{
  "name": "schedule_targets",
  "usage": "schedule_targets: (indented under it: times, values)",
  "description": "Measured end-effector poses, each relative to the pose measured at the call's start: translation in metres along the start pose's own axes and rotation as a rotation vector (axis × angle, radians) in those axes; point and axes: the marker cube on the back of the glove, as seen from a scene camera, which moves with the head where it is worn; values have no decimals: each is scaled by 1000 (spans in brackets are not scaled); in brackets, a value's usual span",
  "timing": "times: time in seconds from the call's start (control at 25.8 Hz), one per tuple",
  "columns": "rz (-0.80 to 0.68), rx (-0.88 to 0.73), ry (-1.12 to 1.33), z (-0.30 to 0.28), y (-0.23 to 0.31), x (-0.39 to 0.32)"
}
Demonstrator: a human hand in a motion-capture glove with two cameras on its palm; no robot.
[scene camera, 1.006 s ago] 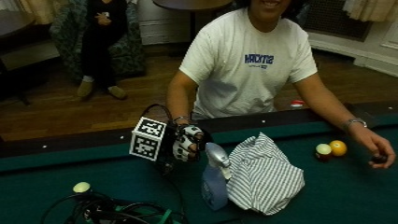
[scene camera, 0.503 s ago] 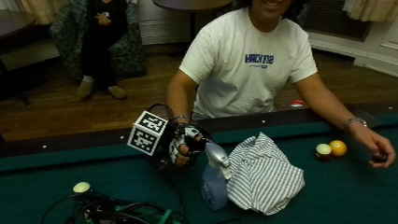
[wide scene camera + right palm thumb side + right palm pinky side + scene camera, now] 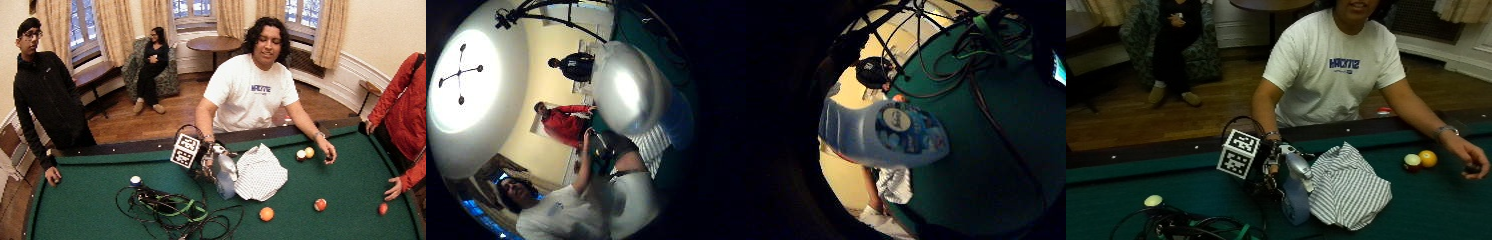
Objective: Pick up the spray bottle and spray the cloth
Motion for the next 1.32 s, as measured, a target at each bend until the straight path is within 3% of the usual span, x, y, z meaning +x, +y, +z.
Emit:
schedule_targets:
  times: [0.54, 0.89, 1.04, 1.32]
  values:
    - [6, 61, -27, 34, -39, 6]
    - [126, 139, -61, 44, -43, 13]
    - [75, 209, -53, 41, -37, 4]
    - [-29, 161, -18, 16, -21, -40]
